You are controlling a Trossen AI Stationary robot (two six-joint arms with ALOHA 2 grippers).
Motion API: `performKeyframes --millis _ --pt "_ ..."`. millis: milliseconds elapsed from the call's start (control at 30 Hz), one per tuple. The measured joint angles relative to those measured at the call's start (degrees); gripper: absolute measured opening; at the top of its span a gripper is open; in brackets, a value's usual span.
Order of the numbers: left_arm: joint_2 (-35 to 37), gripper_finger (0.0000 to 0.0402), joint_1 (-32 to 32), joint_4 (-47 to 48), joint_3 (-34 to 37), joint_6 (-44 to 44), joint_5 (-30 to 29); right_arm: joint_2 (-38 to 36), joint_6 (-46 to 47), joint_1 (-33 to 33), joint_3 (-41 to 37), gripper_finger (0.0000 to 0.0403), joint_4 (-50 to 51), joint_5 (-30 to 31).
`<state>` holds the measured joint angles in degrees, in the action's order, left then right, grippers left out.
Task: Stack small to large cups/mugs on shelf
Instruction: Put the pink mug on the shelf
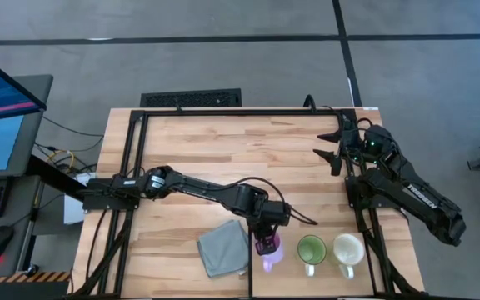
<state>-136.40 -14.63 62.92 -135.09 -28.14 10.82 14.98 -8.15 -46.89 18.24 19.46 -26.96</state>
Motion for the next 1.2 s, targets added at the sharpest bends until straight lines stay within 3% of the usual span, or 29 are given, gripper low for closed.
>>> performKeyframes --millis 467,1200 --pt "-0.1 0.0000 -0.2 -1.0 0.0 -0.4 2.9 0.0 0.0 0.0 0.0 0.0297 0.0 0.0" --pt "-0.2 0.0000 -0.2 -1.0 0.1 -0.3 2.3 0.0 0.0 0.0 0.0 0.0297 0.0 0.0"
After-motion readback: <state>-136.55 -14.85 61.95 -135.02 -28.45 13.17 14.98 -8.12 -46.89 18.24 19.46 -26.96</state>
